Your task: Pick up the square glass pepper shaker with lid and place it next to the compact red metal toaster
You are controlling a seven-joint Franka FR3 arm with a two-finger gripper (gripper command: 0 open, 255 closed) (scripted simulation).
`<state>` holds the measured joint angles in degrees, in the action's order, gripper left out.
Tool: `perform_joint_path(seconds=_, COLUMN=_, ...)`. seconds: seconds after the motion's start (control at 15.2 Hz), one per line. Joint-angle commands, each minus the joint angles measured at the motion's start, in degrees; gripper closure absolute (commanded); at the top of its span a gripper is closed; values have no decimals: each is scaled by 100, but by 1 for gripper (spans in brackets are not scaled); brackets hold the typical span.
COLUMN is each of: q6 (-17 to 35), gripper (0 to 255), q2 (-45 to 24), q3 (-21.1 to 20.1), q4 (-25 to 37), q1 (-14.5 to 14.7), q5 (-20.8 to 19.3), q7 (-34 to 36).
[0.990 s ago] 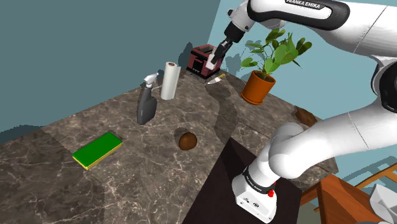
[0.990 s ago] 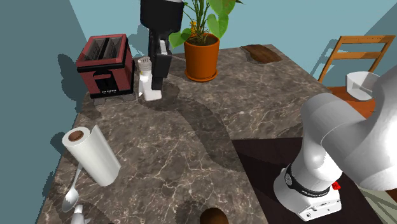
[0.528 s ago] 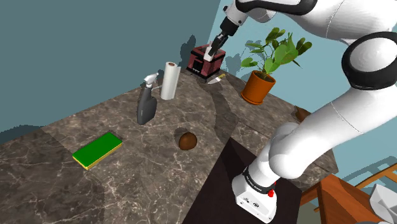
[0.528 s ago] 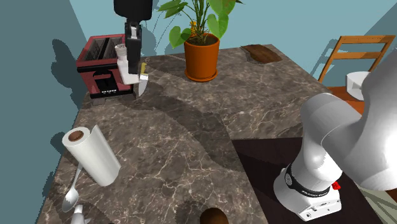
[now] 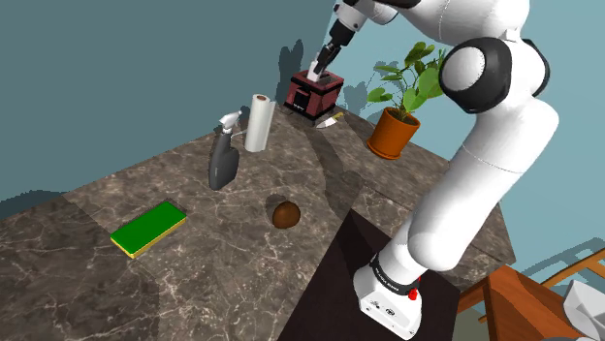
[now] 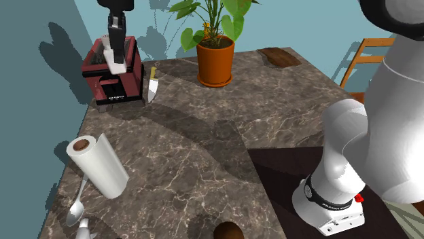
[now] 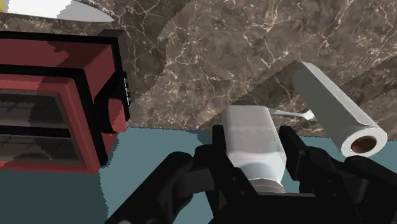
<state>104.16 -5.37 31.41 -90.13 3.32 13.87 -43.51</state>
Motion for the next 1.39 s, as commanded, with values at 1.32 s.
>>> perform_joint_path(seconds=1.32, q6=-346, gripper=255, q2=-2657, q3=-59, q4=2524, q1=-1239, q5=1417, q7=-832)
